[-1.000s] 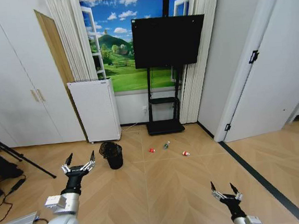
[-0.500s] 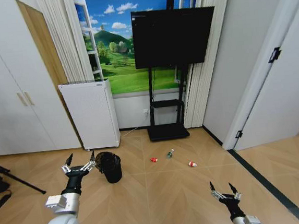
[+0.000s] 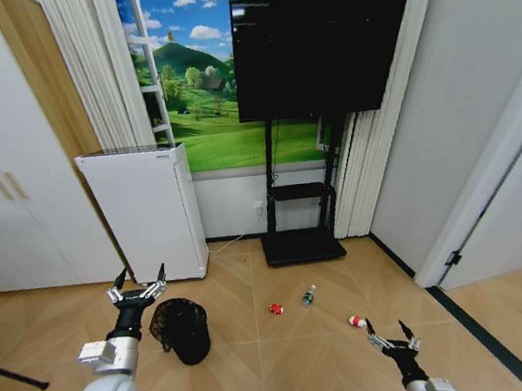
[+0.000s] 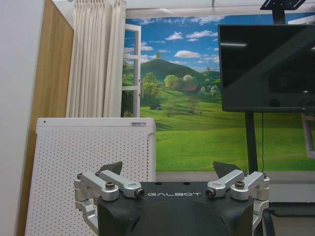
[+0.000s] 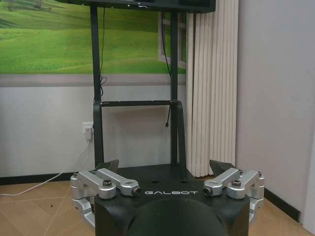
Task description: Pick up the trash bin and place the garbage on the floor into it.
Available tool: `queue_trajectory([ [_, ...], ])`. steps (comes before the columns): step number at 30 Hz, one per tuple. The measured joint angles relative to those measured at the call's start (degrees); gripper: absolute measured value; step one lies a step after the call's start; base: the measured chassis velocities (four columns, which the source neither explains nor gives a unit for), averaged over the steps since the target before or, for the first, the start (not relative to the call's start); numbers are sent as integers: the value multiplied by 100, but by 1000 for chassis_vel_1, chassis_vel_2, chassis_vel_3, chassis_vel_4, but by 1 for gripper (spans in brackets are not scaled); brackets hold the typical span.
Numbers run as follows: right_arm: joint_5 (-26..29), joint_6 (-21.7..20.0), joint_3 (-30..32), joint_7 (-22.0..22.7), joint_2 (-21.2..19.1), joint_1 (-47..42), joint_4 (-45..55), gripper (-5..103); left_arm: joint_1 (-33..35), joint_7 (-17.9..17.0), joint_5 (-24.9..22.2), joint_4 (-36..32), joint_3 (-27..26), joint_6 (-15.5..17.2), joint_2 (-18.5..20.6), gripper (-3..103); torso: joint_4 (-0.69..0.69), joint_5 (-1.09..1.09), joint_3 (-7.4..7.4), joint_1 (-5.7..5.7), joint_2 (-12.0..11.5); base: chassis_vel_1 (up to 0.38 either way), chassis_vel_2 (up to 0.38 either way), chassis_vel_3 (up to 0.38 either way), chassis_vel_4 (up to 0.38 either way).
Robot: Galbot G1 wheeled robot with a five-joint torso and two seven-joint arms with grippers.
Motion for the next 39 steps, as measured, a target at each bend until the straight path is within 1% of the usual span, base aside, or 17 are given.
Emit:
queue_trajectory([
  [2, 0, 0, 0, 0, 0, 0, 0, 100, 0, 0, 0, 0, 0, 0, 0, 100, 0, 0, 0, 0, 0, -344, 348, 347, -366],
  [3, 0, -1, -12, -2, 5, 9, 1, 100, 1, 0, -8, -2, -14, -3, 16, 100, 3, 9, -1, 0, 0, -355, 384, 347, -366],
  [4, -2, -3, -14, 0, 12, 10, 3, 100, -3, 2, -23, 6, -18, -3, 30, 100, 1, -4, -1, 0, 1, -367, 324, 361, -341],
  [6, -5, -3, -16, 0, 15, 12, 3, 100, -7, 1, -26, 9, -18, -3, 32, 100, 0, -4, -1, 0, 1, -362, 336, 360, -341],
  [7, -12, -3, -19, 0, 18, 13, -9, 100, -17, 1, -30, 14, -18, -3, 34, 100, 2, 9, 0, 0, 1, -357, 349, 361, -372],
  [9, -28, -3, -21, 11, 18, 12, -18, 100, -26, 1, -32, 16, -14, -4, 34, 100, 0, 5, -1, 0, 1, -357, 364, 361, -370],
  [10, -47, -3, -19, 75, 18, 18, -22, 100, -34, -2, -40, 28, -4, -1, 32, 100, 0, -6, -1, 0, 1, -342, 354, 358, -370],
  [11, -31, -3, -20, 102, 15, 25, -22, 100, -42, -12, -61, 32, 6, 19, 30, 100, -1, -2, 0, 0, 1, -342, 354, 339, -360],
  [12, -2, -4, -23, 111, 13, 27, -22, 100, -42, -22, -76, 32, 11, 53, 29, 100, 3, 8, 0, 0, 1, -351, 360, 339, -360],
  [14, 15, -4, -29, 111, 13, 29, -19, 100, -45, -30, -81, 31, 11, 77, 29, 100, 2, 10, -1, 0, 1, -351, 360, 312, -351],
  [15, 19, -1, -29, 110, 9, 36, -17, 100, -47, -36, -81, 38, 17, 112, 26, 100, 0, -7, 1, 2, 0, -295, 308, 277, -270],
  [19, -57, 33, -38, 104, 10, 73, -43, 100, -58, -99, -123, 31, 18, 229, 16, 100, 2, 5, 2, 4, -1, -236, 219, 243, -233],
  [20, -82, 46, -44, 103, 11, 86, -47, 100, -61, -129, -148, 18, 18, 294, 9, 100, 4, 3, 2, 5, -2, -141, 170, 74, -15],
  [21, -106, 61, -45, 103, 11, 92, -62, 100, -63, -141, -160, 6, 19, 328, 5, 100, -1, 1, 1, 4, -2, -86, 89, 4, -9],
  [23, -125, 77, -46, 103, 12, 99, -79, 100, -67, -141, -177, 6, 19, 330, 0, 100, -2, 1, 1, 3, -1, -43, 45, 2, -4],
  [27, -141, 117, -48, 98, 12, 106, -114, 100, -69, -144, -246, 8, 19, 319, -19, 100, 1, 1, -2, -5, 2, 38, -63, -68, 19],
  [39, -280, 180, -32, 8, 9, 115, -174, 100, -94, -143, -200, 19, 35, 269, -38, 100, 1, 1, 0, 0, 1, 23, -18, -20, 21],
])
